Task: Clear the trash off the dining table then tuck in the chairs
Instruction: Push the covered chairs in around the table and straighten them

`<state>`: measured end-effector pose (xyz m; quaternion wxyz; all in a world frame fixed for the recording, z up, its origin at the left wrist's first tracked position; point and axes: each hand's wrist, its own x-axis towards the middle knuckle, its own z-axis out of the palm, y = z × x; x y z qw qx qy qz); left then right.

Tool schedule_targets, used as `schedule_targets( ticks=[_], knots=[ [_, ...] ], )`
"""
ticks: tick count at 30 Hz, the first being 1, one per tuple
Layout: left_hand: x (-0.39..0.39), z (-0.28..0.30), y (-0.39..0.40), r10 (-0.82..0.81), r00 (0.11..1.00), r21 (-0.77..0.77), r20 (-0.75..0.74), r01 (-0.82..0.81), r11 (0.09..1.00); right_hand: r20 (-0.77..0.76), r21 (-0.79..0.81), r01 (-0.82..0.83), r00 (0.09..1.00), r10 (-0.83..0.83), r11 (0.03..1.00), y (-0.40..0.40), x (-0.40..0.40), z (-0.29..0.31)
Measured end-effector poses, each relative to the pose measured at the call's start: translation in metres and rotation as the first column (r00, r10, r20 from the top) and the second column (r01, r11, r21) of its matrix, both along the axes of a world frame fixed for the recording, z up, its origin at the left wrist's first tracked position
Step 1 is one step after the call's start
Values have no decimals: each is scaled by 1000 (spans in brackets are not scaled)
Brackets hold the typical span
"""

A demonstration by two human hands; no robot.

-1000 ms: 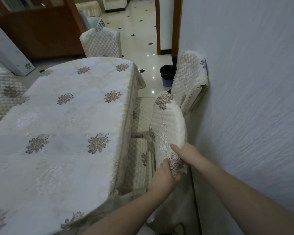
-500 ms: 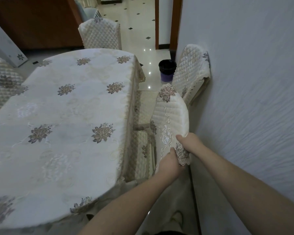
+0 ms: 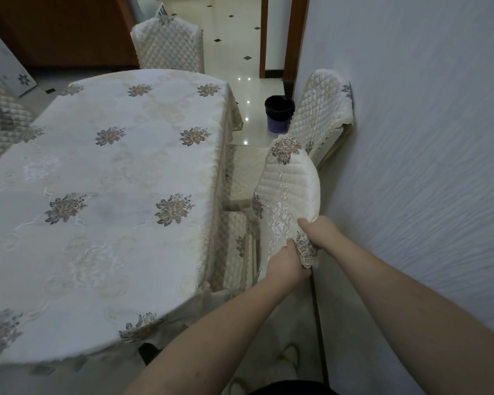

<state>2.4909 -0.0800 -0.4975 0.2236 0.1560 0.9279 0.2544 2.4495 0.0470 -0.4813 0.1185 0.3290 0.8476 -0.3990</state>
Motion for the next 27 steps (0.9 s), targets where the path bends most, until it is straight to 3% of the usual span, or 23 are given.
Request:
schedule_targets(
  ticks=[8,12,21,27],
  knots=[
    [1,-6,-9,-51,998,-19,24,52,998,5,-35,0,1000,1,999,5,3,-12],
    [-1,-6,-10,-72,997,23,39,72,997,-63,-27,11,998,-13,1000,11,-1,-19],
    [11,-10,-20,-89,992,123,88,77,989,-58,-9,25,998,-26,1000,15,-7,-28],
    [3,-8,-18,-183,980,54,83,179,982,-78,-24,15,997,-17,1000,19,-11,-35]
  ],
)
